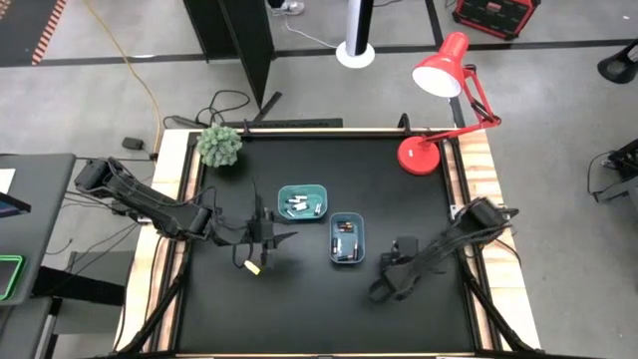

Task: Sort batteries
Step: Put the black battery into the blue bin

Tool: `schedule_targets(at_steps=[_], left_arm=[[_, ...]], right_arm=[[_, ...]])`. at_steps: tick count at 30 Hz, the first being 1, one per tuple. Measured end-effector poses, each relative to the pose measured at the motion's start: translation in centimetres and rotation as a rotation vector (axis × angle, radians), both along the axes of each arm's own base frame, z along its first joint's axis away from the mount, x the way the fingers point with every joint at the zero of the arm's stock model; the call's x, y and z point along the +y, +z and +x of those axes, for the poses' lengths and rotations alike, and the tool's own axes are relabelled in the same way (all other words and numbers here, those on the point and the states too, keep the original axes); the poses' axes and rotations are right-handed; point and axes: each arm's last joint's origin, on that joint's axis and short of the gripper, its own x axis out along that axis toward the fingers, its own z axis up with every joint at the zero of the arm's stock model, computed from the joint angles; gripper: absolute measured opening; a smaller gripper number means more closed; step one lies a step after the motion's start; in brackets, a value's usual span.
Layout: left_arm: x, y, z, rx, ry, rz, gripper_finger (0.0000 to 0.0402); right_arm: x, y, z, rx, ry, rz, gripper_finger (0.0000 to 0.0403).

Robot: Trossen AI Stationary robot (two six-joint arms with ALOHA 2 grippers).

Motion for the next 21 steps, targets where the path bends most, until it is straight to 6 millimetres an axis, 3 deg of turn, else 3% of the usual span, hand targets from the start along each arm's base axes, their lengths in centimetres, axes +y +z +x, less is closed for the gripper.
schedule_targets(at_steps=[6, 15, 18, 21], left_arm=[[0.5, 0.3, 0.2, -0.004, -0.003, 0.082, 0.0112], [1.5, 0.2, 0.6, 0.020, -0.075, 0.112, 0.0112], [1.9, 0.0, 0.7, 0.034, -0.127, 0.086, 0.0112], [2.4, -0.1, 0.8, 0.044, -0.155, 0.077, 0.0112]], right_arm=[[-0.1, -0.7, 2.4, 0.161, -0.073, -0.088, 0.0270], [0.2, -0.4, 2.5, 0.232, -0.158, -0.093, 0.0270], [0.1, 0.4, 2.7, 0.206, -0.118, -0.089, 0.0270], [-0.1, 2.6, 2.8, 0.159, -0.011, -0.047, 0.0270]])
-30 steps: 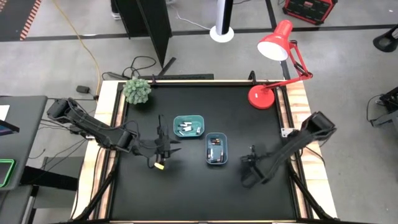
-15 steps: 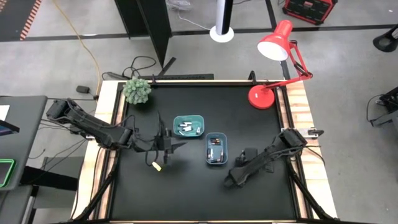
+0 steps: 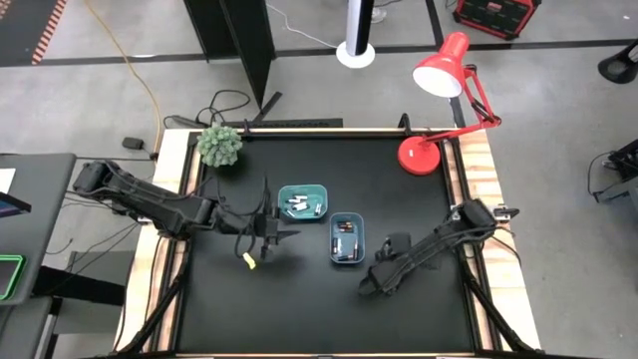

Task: Sort batteries
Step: Put the black battery into the blue bin

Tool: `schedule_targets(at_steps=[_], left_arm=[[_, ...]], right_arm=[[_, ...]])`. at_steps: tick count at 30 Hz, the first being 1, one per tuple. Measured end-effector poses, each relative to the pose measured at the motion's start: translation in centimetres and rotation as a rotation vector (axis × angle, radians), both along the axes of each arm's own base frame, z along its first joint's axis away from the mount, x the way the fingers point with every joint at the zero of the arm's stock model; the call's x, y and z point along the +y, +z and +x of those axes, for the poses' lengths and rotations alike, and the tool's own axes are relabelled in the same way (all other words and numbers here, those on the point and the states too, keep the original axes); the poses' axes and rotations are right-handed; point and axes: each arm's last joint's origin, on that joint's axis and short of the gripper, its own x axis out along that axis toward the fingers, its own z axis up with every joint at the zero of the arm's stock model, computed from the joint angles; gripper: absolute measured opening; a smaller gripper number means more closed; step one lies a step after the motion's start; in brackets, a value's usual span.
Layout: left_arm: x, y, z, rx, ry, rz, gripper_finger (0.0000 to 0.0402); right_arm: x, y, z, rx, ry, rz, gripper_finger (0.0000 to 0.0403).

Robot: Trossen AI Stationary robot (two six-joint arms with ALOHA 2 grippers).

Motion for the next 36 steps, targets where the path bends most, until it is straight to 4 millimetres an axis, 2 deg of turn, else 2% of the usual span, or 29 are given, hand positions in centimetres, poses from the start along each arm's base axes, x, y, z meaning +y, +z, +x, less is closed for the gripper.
schedule_targets(at_steps=[4, 7, 10, 12, 18, 23, 27, 28, 36], left_arm=[[0.8, 0.0, 0.2, 0.004, -0.007, 0.001, 0.0112], [1.3, 0.0, 0.3, 0.001, -0.016, -0.002, 0.0112], [1.9, 0.1, 0.4, -0.002, -0.020, -0.011, 0.0112], [2.2, 0.1, 0.4, -0.004, -0.007, -0.012, 0.0112], [2.8, 0.0, 0.4, 0.003, 0.018, -0.024, 0.0112], [2.8, 0.0, 0.4, 0.007, 0.018, -0.025, 0.0112], [2.8, 0.0, 0.4, 0.008, 0.016, -0.019, 0.0112], [2.8, 0.0, 0.4, 0.004, 0.014, -0.014, 0.0112], [2.8, 0.3, 0.5, -0.019, 0.000, 0.032, 0.0112]], right_arm=[[-0.8, 3.1, -0.3, 0.027, 0.227, 0.186, 0.0270], [-2.2, 5.3, -0.4, 0.076, 0.412, 0.378, 0.0270], [-4.0, 6.5, -0.2, 0.142, 0.606, 0.553, 0.0269], [-5.5, 6.6, -0.2, 0.194, 0.705, 0.653, 0.0263], [-10.5, 4.3, -0.5, 0.340, 0.810, 0.958, 0.0202], [-13.2, 1.8, -2.3, 0.413, 0.753, 1.150, 0.0110], [-13.9, 0.7, -3.7, 0.422, 0.663, 1.220, 0.0022], [-13.9, 0.5, -4.1, 0.431, 0.650, 1.233, 0.0012], [-12.8, -1.0, -5.3, 0.388, 0.581, 1.269, 0.0003]])
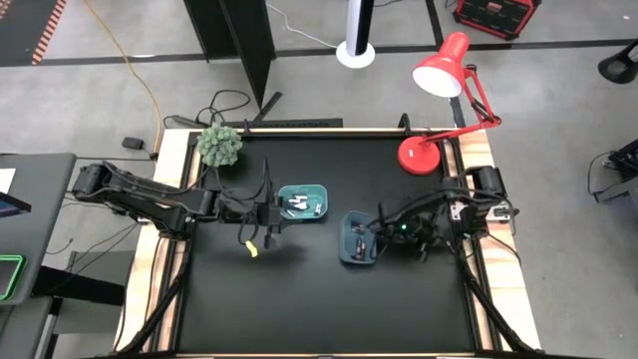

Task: Sort batteries
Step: Put the black battery into the blue bin

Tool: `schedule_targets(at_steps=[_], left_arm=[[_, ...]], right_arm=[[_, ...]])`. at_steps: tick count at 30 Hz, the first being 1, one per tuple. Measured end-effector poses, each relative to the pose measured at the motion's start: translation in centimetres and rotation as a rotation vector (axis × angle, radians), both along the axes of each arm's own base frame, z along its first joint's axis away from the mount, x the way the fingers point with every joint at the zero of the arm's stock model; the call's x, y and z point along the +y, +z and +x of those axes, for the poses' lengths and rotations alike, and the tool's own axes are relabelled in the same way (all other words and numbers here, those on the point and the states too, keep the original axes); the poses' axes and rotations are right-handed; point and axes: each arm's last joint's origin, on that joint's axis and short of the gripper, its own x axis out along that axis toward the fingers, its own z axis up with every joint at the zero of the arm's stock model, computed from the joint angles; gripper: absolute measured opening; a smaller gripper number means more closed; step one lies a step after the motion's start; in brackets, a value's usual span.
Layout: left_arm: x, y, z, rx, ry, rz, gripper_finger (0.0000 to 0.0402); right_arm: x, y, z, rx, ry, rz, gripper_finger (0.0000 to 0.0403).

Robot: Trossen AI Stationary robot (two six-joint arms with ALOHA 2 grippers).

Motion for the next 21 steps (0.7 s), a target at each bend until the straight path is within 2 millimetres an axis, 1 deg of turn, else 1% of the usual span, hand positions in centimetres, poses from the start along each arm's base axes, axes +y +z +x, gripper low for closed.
schedule_targets(at_steps=[3, 9, 13, 17, 21], left_arm=[[0.1, 0.0, 0.0, 0.000, -0.002, 0.018, 0.0112], [0.8, 0.2, 0.1, -0.021, 0.025, 0.014, 0.0112], [1.1, 0.2, 0.1, -0.020, 0.036, 0.012, 0.0112], [1.1, 0.1, 0.1, -0.014, 0.038, 0.010, 0.0112], [1.1, 0.0, 0.1, -0.001, 0.039, 0.010, 0.0112]], right_arm=[[0.4, 0.2, 0.5, -0.024, -0.001, -0.017, 0.0002], [1.0, 1.3, 2.2, -0.100, 0.020, -0.039, 0.0001], [1.1, 2.3, 2.6, -0.142, 0.041, -0.094, 0.0001], [0.5, 3.3, 1.6, -0.150, -0.015, -0.145, 0.0000], [-0.2, 4.2, -0.4, -0.100, -0.106, -0.213, 0.0000]])
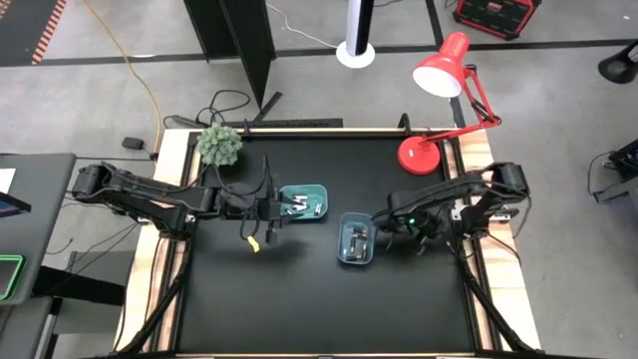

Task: Sort batteries
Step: Put the black battery into the blue bin

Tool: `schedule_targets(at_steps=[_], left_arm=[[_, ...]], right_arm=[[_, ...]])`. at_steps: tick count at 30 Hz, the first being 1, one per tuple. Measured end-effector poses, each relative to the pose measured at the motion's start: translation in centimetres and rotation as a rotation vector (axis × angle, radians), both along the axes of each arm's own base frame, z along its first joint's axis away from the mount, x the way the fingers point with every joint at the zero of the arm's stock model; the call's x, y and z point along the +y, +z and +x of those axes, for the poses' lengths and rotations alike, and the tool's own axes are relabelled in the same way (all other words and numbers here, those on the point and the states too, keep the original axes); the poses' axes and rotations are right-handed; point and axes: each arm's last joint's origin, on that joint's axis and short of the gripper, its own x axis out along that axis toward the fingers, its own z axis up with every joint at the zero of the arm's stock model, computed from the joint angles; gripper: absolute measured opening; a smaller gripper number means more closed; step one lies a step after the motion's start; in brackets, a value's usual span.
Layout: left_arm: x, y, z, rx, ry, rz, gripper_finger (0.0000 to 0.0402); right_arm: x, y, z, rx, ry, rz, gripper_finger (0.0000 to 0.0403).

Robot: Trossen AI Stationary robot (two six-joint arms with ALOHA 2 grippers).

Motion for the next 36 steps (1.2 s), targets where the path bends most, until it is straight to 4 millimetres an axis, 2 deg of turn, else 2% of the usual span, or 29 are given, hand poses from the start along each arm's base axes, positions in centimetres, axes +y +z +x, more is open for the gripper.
schedule_targets(at_steps=[7, 14, 23, 36], left_arm=[[0.0, -0.3, -0.1, 0.032, 0.001, -0.002, 0.0112], [0.0, -0.5, -0.2, 0.058, 0.003, -0.007, 0.0112], [0.0, -0.6, -0.2, 0.062, 0.004, -0.010, 0.0112], [0.0, -0.8, -0.3, 0.091, 0.005, -0.009, 0.0112]], right_arm=[[-0.5, 0.5, -2.5, -0.015, -0.203, -0.086, 0.0000], [0.3, -1.2, -3.7, 0.026, -0.270, -0.154, 0.0000], [1.1, -3.7, -3.6, 0.009, -0.308, -0.274, 0.0000], [1.5, -4.9, -3.3, 0.035, -0.310, -0.409, 0.0000]])
